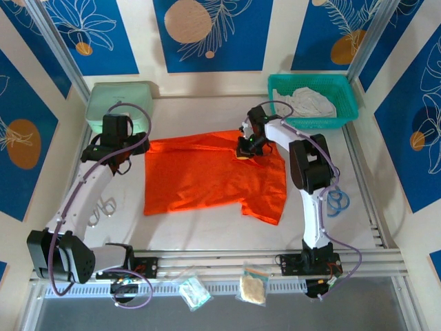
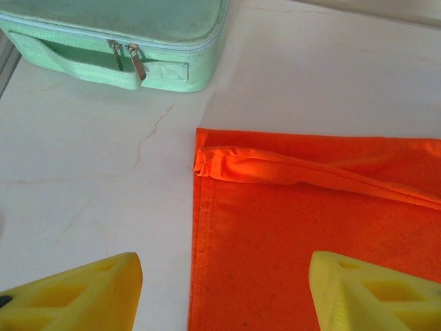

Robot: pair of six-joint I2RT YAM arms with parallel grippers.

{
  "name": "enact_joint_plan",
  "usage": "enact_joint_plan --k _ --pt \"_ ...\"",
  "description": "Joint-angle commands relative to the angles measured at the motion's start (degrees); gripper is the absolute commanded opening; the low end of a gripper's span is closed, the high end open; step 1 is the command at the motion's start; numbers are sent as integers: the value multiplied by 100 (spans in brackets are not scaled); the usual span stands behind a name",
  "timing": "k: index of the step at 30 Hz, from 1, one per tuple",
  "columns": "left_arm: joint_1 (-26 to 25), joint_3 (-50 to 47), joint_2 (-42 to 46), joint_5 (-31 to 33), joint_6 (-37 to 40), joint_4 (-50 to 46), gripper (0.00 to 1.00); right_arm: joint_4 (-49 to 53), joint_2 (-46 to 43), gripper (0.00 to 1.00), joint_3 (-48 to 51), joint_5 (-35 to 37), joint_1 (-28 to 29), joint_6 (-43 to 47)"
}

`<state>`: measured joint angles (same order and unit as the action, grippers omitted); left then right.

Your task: Fold and stack the t-shirts

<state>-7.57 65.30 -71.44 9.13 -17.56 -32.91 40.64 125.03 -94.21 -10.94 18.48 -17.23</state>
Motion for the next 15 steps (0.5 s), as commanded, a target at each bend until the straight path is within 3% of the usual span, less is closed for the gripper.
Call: enact_joint_plan --k 1,6,11,15 --pt "-7 103 -169 -119 -94 -263 65 -162 -355 0 276 -9 24 -237" --pt "-2 438 -950 -160 -90 -276 61 -256 -541 0 613 26 24 -415" --pt "-12 1355 -2326 118 -63 -248 37 -412 -1060 0 1152 -71 40 -600" --pt "-8 2136 -3284 134 -94 -190 24 -569 -1636 0 1745 -153 84 -719"
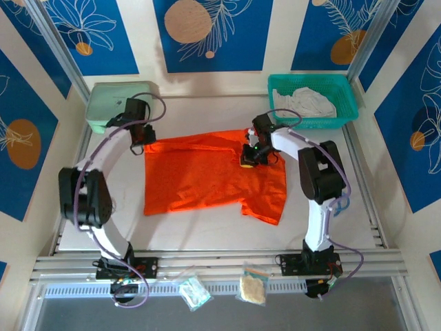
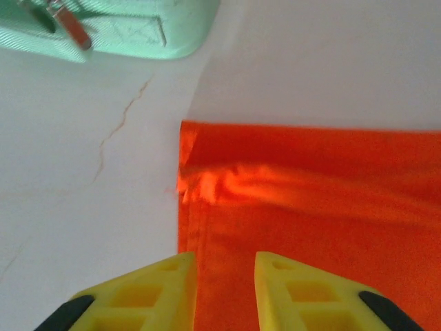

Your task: Fold and stack the t-shirts

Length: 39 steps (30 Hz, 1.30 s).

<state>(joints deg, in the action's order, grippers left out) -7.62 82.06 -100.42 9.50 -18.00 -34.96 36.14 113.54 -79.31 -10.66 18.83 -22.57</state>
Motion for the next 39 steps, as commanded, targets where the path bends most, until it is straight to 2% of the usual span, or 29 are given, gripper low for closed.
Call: enact_joint_plan --k 1,7,13,18,27,34,39 --pt "-12 652 -613 88 -75 20 22 -146 -630 0 413 -172 72 -204" --pt "-12 1389 -1651 144 -108 25 16 -125 -1429 0 1082 -44 165 -249" --pt "-7 1535 -2198 -30 -81 -9 12 0 -2071 0 1416 114 176 -245" --pt "-12 1119 -2030 -147 -68 91 11 25 -2384 0 1520 116 190 -257" --pt "-98 -147 -1091 -238 -81 460 11 -52 -2632 0 1749 56 236 -370" --pt "-121 -730 -962 -183 -116 644 10 44 -3027 0 1958 110 279 -410" --pt "-125 -799 -1017 -124 -110 640 10 231 -3525 0 2175 235 254 -441"
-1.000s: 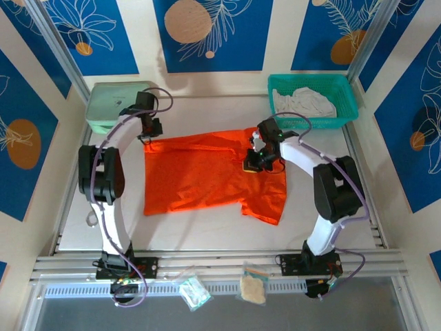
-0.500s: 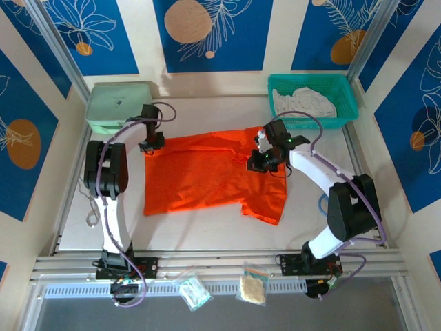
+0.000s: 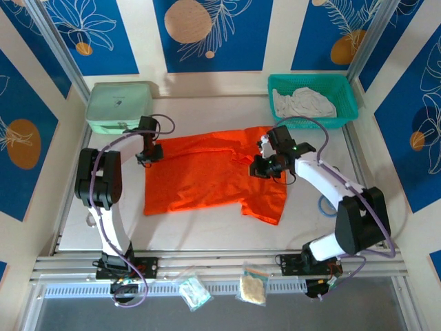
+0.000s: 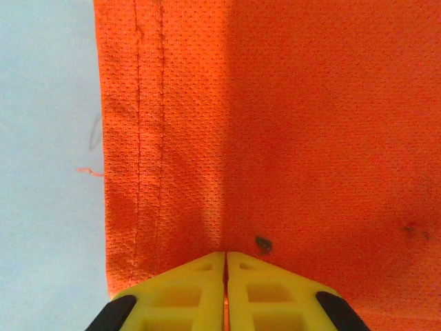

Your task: Fold and stack the t-shirts

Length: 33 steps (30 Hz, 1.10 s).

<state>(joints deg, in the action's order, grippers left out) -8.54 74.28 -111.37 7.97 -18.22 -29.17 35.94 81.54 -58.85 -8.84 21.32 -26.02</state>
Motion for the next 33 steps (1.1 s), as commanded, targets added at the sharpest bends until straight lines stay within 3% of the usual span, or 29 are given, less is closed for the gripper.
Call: enact_joint_plan --k 1,8,12,14,18,21,28,33 --pt "-34 -22 51 30 -86 52 10 292 -446 0 185 71 1 -113" --pt "-43 -269 195 167 -94 87 7 676 -1404 0 601 179 -190 -210" --pt "-86 -785 1095 412 -119 252 6 982 -1828 0 630 191 -434 -112" --pt "-111 -1006 1853 506 -183 99 16 1093 -2017 4 603 169 -560 -32" --pt "-148 -1208 3214 698 -565 -907 51 1202 -2246 14 524 85 -742 109" --pt "-163 -1370 3949 738 -1006 -1975 62 1212 -2300 18 468 3 -808 179" --pt "-171 -2893 5471 -129 -2134 -2792 57 1201 -2257 19 331 -83 -869 373" --pt "-210 -3581 5628 -723 -2903 -2497 49 1105 -2238 20 362 -192 -909 445"
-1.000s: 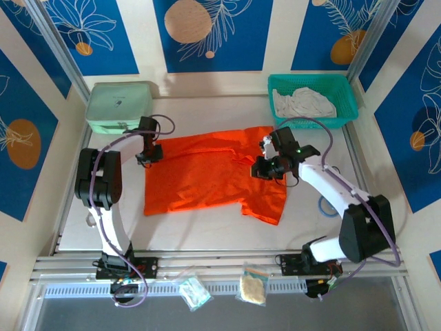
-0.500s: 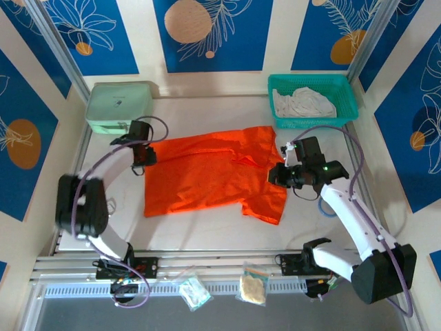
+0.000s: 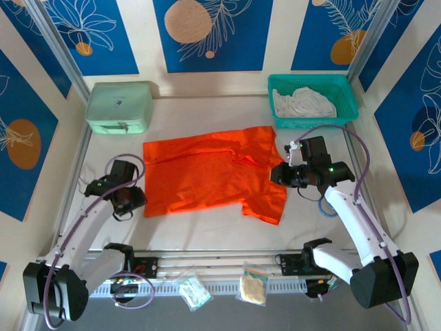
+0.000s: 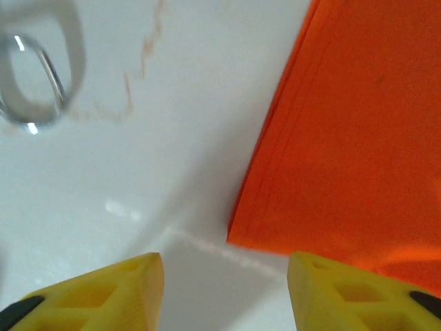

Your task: Fold and stack the t-shirts

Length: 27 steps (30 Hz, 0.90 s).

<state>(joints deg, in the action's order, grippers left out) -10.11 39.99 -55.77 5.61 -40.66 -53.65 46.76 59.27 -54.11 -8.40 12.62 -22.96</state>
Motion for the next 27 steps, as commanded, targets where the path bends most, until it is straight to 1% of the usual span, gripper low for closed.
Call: enact_joint_plan --k 1,9,18,23,24,25,27 --pt "-48 -241 25 -490 -776 -4 49 3 2 20 -106 -260 -45 156" --pt "-61 -720 -406 -770 -1154 685 48 -86 31 20 34 -312 -64 188" --pt "-73 -740 -1033 -754 -1119 1235 48 -77 85 20 48 -315 -75 199" --pt "-87 -769 -1595 -854 -1067 1667 47 -1 151 20 -45 -308 -71 219" --pt "-92 -781 -1720 -859 -1059 1776 47 21 163 23 -100 -355 -75 271" --pt "-92 -791 -1851 -868 -1051 1877 47 47 172 29 -163 -410 -74 325" --pt "-101 -782 -2097 -846 -1015 2046 46 82 173 36 -314 -472 -49 424"
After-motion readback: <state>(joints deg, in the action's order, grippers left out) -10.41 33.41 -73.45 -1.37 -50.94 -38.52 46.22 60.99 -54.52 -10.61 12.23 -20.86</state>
